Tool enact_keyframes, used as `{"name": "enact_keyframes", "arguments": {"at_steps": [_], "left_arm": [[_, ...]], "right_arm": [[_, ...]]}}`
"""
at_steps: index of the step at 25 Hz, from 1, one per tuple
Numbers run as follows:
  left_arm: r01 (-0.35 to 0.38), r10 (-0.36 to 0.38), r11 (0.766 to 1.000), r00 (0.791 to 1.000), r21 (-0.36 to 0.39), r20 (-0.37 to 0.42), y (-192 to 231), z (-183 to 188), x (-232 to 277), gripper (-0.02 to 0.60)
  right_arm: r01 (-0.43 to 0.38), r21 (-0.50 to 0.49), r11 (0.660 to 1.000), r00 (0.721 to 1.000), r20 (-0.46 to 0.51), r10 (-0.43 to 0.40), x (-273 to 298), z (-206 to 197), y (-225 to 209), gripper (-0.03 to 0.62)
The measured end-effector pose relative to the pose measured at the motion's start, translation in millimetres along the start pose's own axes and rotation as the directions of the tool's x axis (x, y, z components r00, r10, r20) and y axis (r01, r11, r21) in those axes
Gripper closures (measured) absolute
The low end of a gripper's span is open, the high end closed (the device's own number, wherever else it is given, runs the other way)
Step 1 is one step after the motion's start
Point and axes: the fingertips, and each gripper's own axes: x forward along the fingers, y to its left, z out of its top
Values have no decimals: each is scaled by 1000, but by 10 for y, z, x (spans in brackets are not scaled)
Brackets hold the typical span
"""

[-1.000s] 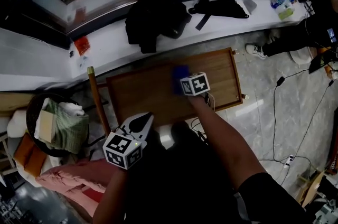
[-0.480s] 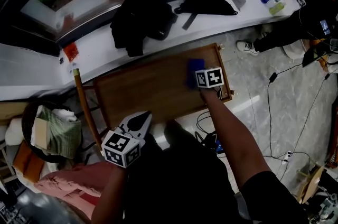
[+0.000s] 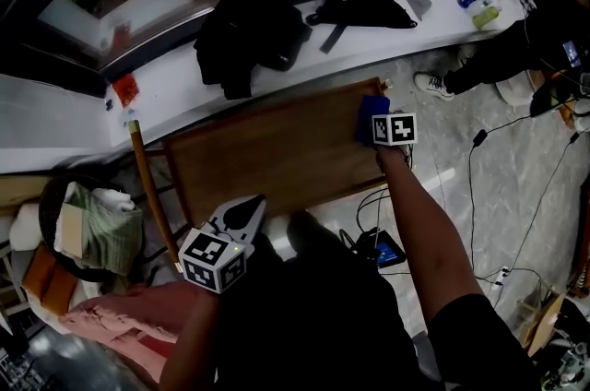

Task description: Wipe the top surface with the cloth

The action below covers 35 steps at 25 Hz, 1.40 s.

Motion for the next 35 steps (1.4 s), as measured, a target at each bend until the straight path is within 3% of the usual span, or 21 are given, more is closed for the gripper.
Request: {"name": "enact_keyframes", "arguments": {"at_steps": [5,8,10,12,15,18,22,27,29,35], "left_arm": [[-10,10,1000,1000,-2,14,6,20,-85,571],[-26,26,1000,999,-10,34,65,28,-212,572],[-44,45,999,998,-23,50,133,-10,-352,571],[-67,70,997,996,-37,63,247,-70,-519,572],[-105,110,992,992,-67,67,506,-178,-781,571],[-136,143,986,987,-97,71,748,-284,-1045,572],[-144,154,984,984,-108,90,955,-345,-1379,572],[-157,167,981,982,-111,89,1162,-505,-1732,572],[-159,170,980,982,-121,88,1229,-589,-1865,572],[-182,193,972,979,-146,66,1426,-881,-2201,572]], "right_arm": [[89,54,995,996,4,-90,-68,-4,-166,537],[148,156,977,989,8,-151,-115,-18,-308,537],[111,226,968,992,35,-122,-133,-30,-289,537],[6,276,961,994,106,-37,-170,-21,-115,537],[-181,261,948,973,188,134,-226,-8,521,537],[-368,190,910,925,171,338,-185,-71,1555,537],[-596,106,796,802,38,596,-96,-272,3168,537],[-725,35,688,681,-110,724,152,-547,4720,537],[-732,2,681,673,-151,724,291,-641,5084,537],[-689,-80,720,714,-246,656,667,-955,5495,536]]}}
